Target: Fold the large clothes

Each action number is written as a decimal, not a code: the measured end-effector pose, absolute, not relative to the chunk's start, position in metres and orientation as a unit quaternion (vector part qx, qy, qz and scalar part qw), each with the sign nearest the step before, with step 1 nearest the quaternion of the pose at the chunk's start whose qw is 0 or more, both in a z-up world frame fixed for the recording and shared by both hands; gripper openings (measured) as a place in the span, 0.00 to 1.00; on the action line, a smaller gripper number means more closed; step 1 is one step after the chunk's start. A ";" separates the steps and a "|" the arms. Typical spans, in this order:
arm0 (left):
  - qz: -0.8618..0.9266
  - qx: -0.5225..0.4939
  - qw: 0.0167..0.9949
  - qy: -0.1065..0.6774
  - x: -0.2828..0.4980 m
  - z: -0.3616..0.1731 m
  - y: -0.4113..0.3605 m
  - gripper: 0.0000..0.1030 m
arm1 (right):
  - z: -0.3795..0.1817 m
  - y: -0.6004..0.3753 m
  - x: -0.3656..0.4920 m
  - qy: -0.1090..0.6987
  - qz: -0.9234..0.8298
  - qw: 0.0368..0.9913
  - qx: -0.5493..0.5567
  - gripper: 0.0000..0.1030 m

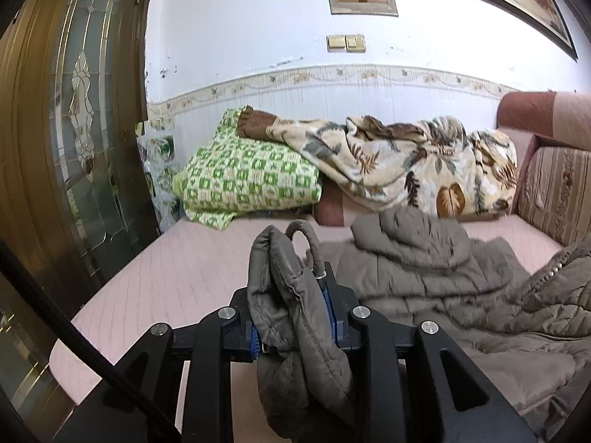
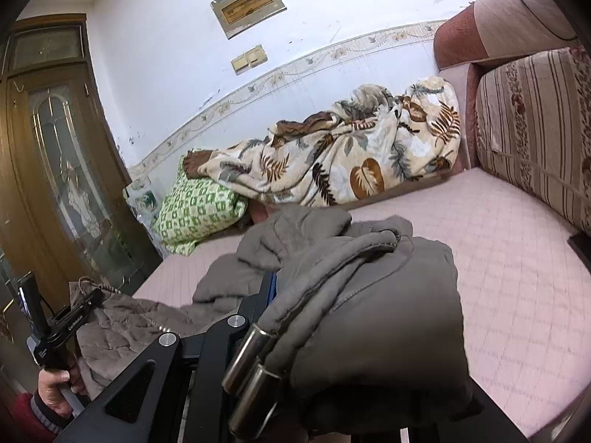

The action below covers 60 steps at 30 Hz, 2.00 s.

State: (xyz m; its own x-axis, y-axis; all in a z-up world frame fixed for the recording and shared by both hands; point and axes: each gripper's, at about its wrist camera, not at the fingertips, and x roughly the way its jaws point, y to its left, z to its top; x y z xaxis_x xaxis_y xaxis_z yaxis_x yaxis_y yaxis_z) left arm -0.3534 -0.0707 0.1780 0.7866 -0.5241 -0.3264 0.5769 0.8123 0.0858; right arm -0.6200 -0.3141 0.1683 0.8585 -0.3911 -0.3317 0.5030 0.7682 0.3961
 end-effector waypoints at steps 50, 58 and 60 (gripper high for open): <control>-0.202 0.151 0.952 0.175 -0.096 0.207 -0.238 0.40 | 0.092 -0.637 -0.398 0.202 -0.206 0.782 0.552 0.74; -0.250 0.159 0.939 0.175 -0.154 0.213 -0.230 0.42 | 0.146 -0.609 -0.465 0.163 -0.239 0.809 0.512 0.78; -0.262 0.158 0.936 0.175 -0.168 0.212 -0.228 0.46 | 0.153 -0.592 -0.476 0.165 -0.242 0.820 0.492 0.78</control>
